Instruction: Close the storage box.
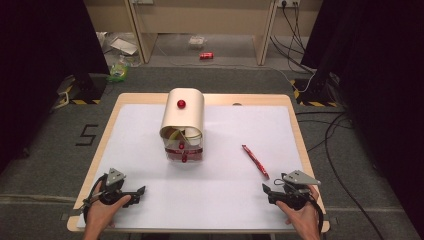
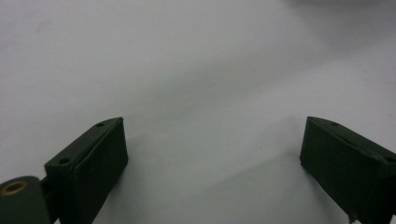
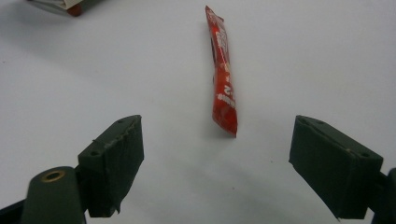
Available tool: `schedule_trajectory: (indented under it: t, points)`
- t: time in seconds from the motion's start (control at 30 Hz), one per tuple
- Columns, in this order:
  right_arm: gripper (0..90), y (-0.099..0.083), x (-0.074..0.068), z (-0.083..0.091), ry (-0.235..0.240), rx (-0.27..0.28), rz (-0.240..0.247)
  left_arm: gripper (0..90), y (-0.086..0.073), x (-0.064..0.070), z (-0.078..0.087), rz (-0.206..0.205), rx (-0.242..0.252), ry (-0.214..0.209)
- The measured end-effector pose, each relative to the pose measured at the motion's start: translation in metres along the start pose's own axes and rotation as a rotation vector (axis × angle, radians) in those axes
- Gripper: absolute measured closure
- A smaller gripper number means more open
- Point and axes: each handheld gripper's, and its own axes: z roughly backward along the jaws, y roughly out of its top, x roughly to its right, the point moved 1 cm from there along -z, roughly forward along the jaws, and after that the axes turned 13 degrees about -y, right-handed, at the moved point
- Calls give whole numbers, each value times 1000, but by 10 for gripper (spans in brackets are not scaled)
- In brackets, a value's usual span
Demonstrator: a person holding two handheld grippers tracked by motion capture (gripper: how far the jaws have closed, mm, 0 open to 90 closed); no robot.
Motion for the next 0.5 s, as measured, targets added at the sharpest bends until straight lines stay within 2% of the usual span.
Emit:
schedule_trajectory:
  t: [0.3, 0.5]
  points:
    - [172, -9, 0, 4, 1, -35, 14, 66, 0, 0, 0, 0, -1, 0]
    - [172, -15, -1, 4, -9, -70, 53, 66, 0, 0, 0, 0, -1, 0]
